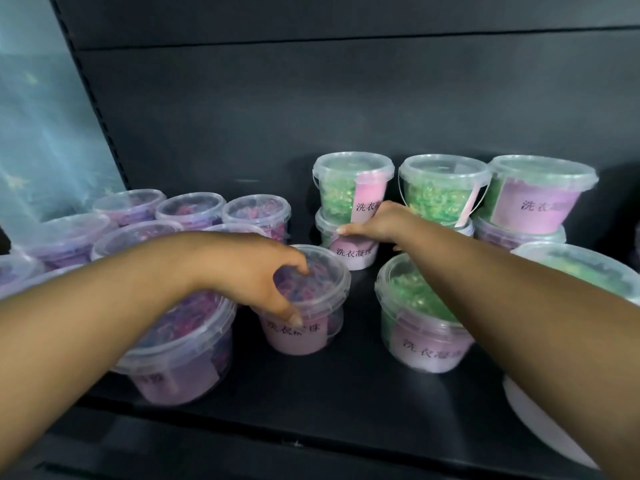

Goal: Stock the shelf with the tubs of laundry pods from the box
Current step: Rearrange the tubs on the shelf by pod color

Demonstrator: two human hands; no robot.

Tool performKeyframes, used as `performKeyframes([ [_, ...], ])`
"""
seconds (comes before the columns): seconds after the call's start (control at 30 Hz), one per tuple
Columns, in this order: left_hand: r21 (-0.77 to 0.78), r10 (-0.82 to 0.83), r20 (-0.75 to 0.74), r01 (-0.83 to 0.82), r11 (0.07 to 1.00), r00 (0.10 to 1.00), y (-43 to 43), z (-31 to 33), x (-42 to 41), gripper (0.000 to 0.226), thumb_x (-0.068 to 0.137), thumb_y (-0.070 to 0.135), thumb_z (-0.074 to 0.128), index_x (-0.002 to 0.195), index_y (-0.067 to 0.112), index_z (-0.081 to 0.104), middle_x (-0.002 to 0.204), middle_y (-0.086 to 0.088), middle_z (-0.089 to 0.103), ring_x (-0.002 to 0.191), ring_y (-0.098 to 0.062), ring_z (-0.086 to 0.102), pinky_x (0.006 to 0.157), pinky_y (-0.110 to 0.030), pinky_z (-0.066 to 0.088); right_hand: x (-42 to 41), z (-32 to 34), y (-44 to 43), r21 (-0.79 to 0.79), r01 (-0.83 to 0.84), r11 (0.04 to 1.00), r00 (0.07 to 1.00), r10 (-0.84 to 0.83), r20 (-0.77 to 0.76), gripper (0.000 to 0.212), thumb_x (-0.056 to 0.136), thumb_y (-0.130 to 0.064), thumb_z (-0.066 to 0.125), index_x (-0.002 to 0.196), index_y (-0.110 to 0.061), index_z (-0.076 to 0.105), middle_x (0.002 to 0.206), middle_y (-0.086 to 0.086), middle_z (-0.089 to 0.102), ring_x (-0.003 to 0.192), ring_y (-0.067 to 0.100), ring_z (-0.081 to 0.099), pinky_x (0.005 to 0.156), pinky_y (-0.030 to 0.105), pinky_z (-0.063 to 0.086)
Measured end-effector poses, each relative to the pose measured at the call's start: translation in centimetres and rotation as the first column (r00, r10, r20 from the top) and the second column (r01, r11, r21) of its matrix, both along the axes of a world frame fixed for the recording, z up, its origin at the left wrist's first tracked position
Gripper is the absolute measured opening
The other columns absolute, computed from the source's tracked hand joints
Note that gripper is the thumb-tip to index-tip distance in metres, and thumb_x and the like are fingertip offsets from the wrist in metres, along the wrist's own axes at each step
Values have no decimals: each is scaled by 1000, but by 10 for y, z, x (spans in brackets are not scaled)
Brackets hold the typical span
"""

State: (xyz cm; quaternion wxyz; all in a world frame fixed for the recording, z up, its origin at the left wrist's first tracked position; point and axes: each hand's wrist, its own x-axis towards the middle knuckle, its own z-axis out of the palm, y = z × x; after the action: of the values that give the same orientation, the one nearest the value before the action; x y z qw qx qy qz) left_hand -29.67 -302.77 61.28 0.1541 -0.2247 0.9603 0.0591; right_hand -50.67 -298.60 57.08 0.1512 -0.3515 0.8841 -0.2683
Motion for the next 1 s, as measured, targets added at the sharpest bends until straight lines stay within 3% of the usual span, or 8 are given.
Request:
performKeyframes([
  [0.13,-8,-26,9,26,1000,1000,-7,-2,-6,71,70,57,68,131,41,37,125,12,51,112,-11,50,99,-30,42,-14,-1,18,4,36,999,999,-36,0,82,61,-59,75,126,-13,54,127,6,58,113,25,56,98,37,44],
  [0.33,10,-35,12,35,999,999,-16,-2,-26,68,75,53,66,133,38,35,118,11,52,110,-13,50,96,-26,41,-36,-1,48,-11,104,994,994,-104,41,79,60,-56,77,123,-13,57,125,6,60,112,24,57,99,36,43],
  [0.5,-84,-56,-19,55,995,998,-30,-6,-57,67,87,51,51,145,32,24,150,3,33,133,-18,35,102,-22,28,-45,-5,57,-57,120,991,989,-114,93,77,59,-49,80,122,-12,57,124,7,60,111,26,57,100,39,43],
  [0.73,-128,-51,-75,41,991,996,-65,-16,-93,63,90,49,47,145,30,24,153,-2,26,138,-23,29,106,-25,26,-51,-8,54,-80,110,991,991,-103,89,75,61,-47,80,122,-11,56,121,8,62,109,25,58,98,37,43],
  [1.0,-36,-18,-149,13,999,989,-85,-23,-108,63,87,46,54,143,28,32,152,-2,29,139,-22,28,108,-26,24,-50,-8,55,-87,132,987,990,-127,59,72,64,-46,79,121,-10,53,120,5,60,109,26,56,96,35,43],
])
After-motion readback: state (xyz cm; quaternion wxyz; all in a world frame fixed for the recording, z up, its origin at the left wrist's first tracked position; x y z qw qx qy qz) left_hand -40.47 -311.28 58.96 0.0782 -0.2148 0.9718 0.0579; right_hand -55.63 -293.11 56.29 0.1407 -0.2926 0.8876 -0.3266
